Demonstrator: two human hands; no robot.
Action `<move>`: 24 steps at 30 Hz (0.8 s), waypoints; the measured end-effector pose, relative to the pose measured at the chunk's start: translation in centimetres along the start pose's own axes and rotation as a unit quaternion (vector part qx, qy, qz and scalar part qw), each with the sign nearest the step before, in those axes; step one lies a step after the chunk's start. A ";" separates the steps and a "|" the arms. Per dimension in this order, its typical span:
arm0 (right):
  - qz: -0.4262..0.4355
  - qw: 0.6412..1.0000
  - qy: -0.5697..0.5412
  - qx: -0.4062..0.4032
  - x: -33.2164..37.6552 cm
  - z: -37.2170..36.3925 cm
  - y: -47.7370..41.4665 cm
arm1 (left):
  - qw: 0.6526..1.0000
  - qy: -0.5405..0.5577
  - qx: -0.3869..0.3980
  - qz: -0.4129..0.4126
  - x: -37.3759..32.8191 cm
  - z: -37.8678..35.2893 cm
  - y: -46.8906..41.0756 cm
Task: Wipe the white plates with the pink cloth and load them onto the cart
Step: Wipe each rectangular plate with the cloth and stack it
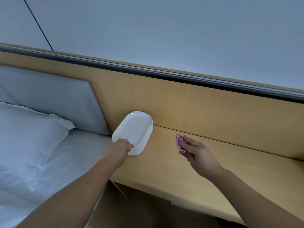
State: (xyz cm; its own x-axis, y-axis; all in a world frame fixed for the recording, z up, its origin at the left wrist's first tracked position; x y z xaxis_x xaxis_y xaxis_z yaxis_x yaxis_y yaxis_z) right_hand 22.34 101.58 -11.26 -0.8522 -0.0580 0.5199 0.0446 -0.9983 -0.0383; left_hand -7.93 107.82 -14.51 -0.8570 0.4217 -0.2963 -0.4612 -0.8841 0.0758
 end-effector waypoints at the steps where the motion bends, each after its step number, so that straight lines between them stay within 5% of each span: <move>1: -0.004 1.000 0.005 0.001 -0.3 0.0 0.1 | 1.000 0.006 0.008 -0.003 0.1 -0.2 -0.2; 10: -0.017 0.999 -0.019 -0.048 -2.9 1.6 1.7 | 0.998 0.042 -0.045 -0.033 -3.4 -0.8 -2.4; 24: -0.243 0.950 -0.046 -0.193 -18.4 14.8 17.0 | 0.955 0.115 -0.035 -0.269 -34.4 -6.2 -11.0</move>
State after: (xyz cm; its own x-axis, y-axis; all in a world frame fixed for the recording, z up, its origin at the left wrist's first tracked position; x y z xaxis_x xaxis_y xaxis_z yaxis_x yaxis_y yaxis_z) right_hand 46.49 85.50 -8.80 -0.6736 0.3899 0.6279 -0.5517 -0.8306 -0.0760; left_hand 28.08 101.80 -11.00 -0.4223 0.7706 -0.4772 -0.7979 -0.5659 -0.2077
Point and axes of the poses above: each hand's wrist, its own y-axis away from the middle knuckle, its own z-axis out of the back of the hand, x = y × z, the point moved 3 cm from there along -y, towards the middle knuckle, and after that the axes turned 12 degrees about -z, right-handed, at the moved point
